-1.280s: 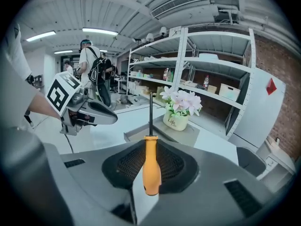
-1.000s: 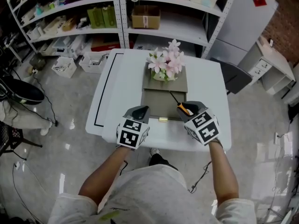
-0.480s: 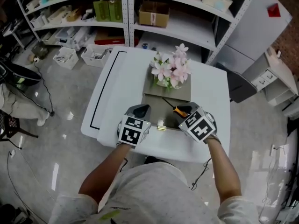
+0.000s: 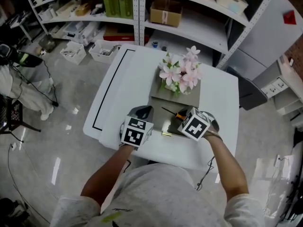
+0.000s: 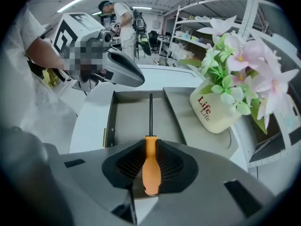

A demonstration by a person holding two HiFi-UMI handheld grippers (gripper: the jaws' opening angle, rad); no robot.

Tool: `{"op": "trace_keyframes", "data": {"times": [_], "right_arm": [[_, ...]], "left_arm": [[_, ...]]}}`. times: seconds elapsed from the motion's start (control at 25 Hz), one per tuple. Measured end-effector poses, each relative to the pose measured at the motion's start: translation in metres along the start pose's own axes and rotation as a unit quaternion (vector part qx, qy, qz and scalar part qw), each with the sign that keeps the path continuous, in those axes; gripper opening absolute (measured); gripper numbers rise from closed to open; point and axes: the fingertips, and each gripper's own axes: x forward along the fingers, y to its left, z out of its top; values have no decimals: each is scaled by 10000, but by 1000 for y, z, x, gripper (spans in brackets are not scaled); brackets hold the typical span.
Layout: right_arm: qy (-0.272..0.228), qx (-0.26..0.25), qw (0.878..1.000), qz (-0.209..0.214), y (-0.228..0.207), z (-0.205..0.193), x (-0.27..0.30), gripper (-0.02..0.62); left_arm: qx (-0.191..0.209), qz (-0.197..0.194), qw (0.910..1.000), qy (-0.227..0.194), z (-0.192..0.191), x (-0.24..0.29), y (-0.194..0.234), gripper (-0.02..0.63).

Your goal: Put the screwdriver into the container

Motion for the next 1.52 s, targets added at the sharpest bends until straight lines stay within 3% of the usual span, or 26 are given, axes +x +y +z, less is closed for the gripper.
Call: {"op": "trace_keyframes", "data": {"times": [0.4,0.88,1.2,1.52], "right_arm": [[564,-368,9968,420,-2,-13,32,74],[731,-480,9926,838,0,-14,45,77],[568,-284,9952,744,-2,-14,44,87],[37,261,9990,367,-8,-10,18,63]], "left_arm": [[-181,61,9998,23,1,20,9,5],[-247,98,9996,94,3,33,16,5],[-184,12,9998,111,3,32,12,5],[-80,-86,9998,139,3,22,7,5]]}}
